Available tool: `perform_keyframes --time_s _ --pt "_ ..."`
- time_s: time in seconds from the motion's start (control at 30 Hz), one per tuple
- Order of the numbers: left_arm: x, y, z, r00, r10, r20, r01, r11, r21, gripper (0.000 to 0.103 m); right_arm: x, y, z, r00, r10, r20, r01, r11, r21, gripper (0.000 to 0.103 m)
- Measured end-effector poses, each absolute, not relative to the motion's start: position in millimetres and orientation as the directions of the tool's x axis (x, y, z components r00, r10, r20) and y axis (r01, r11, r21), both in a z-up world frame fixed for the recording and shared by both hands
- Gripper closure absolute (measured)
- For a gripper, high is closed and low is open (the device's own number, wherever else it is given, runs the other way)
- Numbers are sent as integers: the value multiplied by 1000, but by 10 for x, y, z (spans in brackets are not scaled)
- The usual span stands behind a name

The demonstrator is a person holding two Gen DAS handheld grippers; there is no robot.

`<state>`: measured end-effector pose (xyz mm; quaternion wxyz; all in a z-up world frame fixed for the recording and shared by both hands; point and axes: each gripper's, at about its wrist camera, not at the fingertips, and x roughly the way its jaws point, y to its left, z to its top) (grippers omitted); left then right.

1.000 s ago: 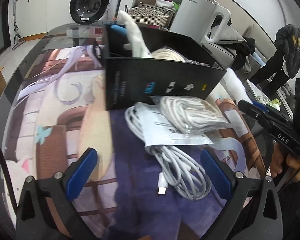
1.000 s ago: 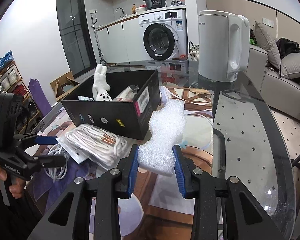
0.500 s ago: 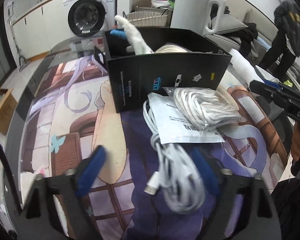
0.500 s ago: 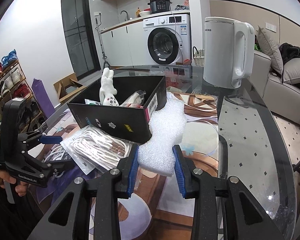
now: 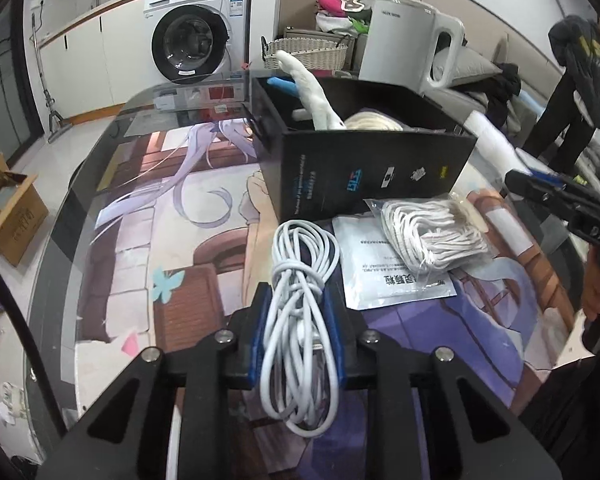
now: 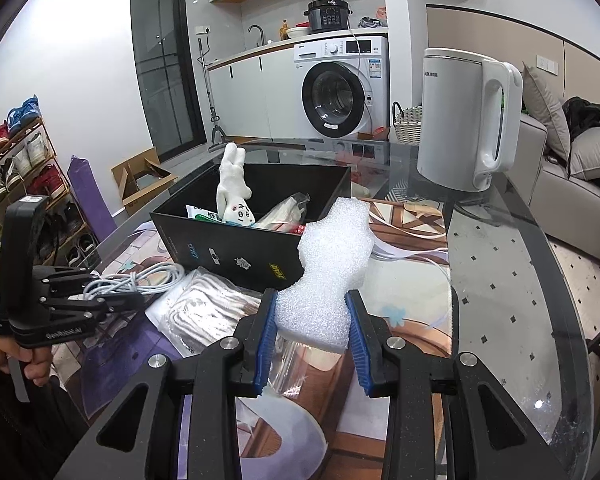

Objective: Organize soft objects
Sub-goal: 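Grasp the white foam piece with the right gripper while the left gripper grasps the coiled white cable, then carry the foam piece and cable over the black box and release them inside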

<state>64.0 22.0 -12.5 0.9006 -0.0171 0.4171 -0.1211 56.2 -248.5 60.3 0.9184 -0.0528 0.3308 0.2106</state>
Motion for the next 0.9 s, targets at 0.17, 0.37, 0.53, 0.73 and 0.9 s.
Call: perform_keyframes --time_s 0.17,0.37,0.53,0.73,0.9 --pt "561 283 -50 635 -264 -726 222 963 -155 79 569 -2471 628 700 348 -623 -415 909 41 70" --pt "488 345 104 665 -312 -678 232 950 -210 79 538 -2453 686 711 368 -600 -433 900 40 70" --pt "461 415 238 713 -343 -612 234 939 -254 79 489 -2418 742 720 389 -575 -454 890 34 70" --pt "465 404 360 750 -358 -556 241 931 -274 79 449 -2401 816 728 409 -549 -467 883 39 70" --pt "528 371 448 773 -351 -529 232 932 -279 79 435 -2378 876 729 425 -536 -477 878 48 70"
